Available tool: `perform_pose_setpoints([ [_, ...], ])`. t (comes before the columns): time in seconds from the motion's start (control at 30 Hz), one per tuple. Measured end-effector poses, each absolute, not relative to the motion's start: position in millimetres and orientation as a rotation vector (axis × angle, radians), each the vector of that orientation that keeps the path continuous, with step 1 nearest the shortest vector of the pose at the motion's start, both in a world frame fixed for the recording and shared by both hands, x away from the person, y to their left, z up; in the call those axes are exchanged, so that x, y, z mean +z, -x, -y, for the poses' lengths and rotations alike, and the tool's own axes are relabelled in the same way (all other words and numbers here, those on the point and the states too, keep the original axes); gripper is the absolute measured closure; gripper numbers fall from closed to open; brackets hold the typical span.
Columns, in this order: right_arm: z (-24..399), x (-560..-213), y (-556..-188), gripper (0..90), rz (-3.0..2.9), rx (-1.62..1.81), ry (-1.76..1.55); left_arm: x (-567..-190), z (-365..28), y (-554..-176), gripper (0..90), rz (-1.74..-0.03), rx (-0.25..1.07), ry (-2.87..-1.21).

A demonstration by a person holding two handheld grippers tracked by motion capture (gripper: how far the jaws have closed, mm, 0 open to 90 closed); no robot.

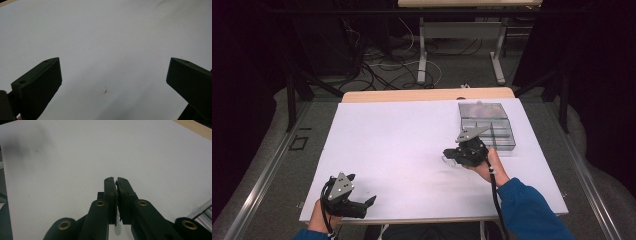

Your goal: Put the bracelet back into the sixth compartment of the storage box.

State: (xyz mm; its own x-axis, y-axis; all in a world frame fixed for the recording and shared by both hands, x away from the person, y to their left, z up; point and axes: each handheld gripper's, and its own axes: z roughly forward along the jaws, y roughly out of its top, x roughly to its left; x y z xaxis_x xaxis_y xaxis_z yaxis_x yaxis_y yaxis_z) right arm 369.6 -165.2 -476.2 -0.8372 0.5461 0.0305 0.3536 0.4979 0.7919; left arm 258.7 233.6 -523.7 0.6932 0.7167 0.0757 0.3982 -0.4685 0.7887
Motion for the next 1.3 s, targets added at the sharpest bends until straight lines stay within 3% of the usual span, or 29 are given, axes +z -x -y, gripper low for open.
perform_pose_setpoints([
  [1.3, 205.5, -464.6, -366.7, 87.0, -2.428, 1.263, -0.864, -525.5, -233.7, -262.1, 0.0, -0.845, 0.519, -2.113],
])
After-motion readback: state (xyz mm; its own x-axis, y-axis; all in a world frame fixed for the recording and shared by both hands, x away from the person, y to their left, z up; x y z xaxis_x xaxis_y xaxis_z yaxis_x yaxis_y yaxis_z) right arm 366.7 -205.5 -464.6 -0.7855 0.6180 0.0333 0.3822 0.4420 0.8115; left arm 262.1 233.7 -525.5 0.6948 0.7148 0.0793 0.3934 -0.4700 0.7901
